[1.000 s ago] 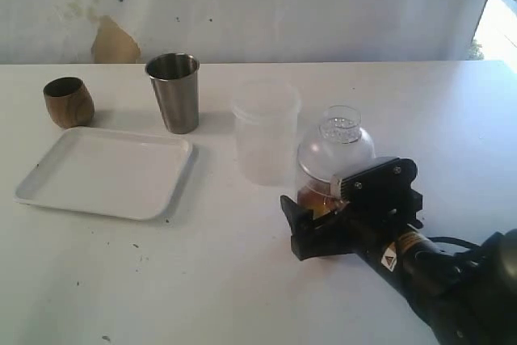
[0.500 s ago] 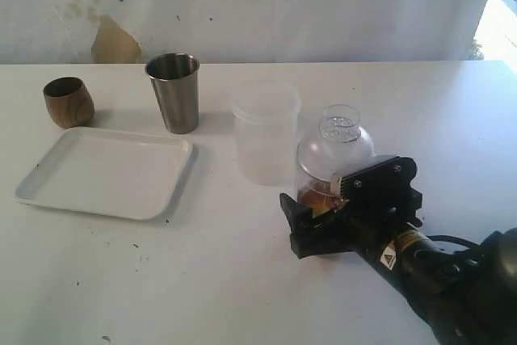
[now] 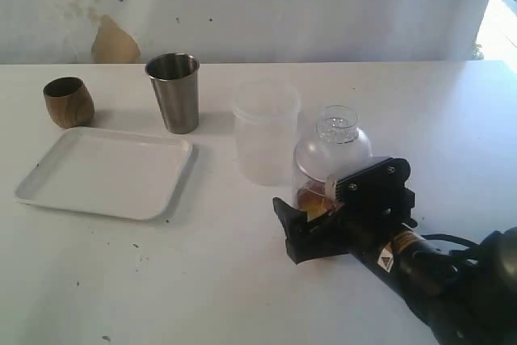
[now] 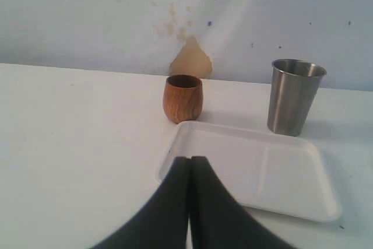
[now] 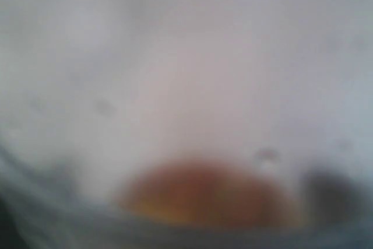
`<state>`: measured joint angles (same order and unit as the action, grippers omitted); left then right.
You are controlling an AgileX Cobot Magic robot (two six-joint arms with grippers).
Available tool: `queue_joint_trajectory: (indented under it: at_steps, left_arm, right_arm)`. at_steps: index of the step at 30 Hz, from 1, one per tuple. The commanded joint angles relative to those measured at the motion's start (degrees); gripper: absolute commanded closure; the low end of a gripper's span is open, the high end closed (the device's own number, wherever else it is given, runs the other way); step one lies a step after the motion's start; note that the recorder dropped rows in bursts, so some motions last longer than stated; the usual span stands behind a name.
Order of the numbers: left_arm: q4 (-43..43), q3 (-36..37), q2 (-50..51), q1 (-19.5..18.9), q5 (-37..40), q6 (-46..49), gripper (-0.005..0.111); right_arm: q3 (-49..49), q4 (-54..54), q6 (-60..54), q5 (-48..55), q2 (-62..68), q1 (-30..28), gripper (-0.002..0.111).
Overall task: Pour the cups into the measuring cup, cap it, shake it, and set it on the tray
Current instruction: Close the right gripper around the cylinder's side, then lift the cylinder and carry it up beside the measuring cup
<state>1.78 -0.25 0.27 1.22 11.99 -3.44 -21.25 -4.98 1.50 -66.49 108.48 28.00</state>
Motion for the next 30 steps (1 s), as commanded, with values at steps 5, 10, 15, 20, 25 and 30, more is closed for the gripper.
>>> queue_joint_trajectory:
  at_steps: [5,10,15,20,25,30]
  left_arm:
    - [-0.23,0.25,-0.27,0.04,-0.81,-0.21,0.107]
    - [-0.23,0.25,-0.27,0.04,-0.81,-0.21,0.107]
    - [-0.23,0.25,-0.27,0.04,-0.81,-0.21,0.107]
    - [-0.23,0.25,-0.27,0.04,-0.81,-0.21,0.107]
    - [-0.23,0.25,-0.27,0.04,-0.81,-0.21,0.107]
    - [-0.23,0.25,-0.27,0.04,-0.81,-0.21,0.107]
  right_arm:
    - [-0.35,9.82,1.65,-0.84,0.21,-0.03,0.009]
    - [-0.35,9.71,1.65,-0.84,0.21,-0.03,0.009]
    - [-0.35,3.72,1.35,-0.44,0.21,-0.03,0.013]
    - [-0.35,0.55,1.23,1.58,0.21,-0.03,0.091]
    - [-0.35,-3.23,1.64,2.84,0.21,-0.03,0.108]
    - [-0.61,-4.35,-1.80,1.83,-1.21,-0.03,0.108]
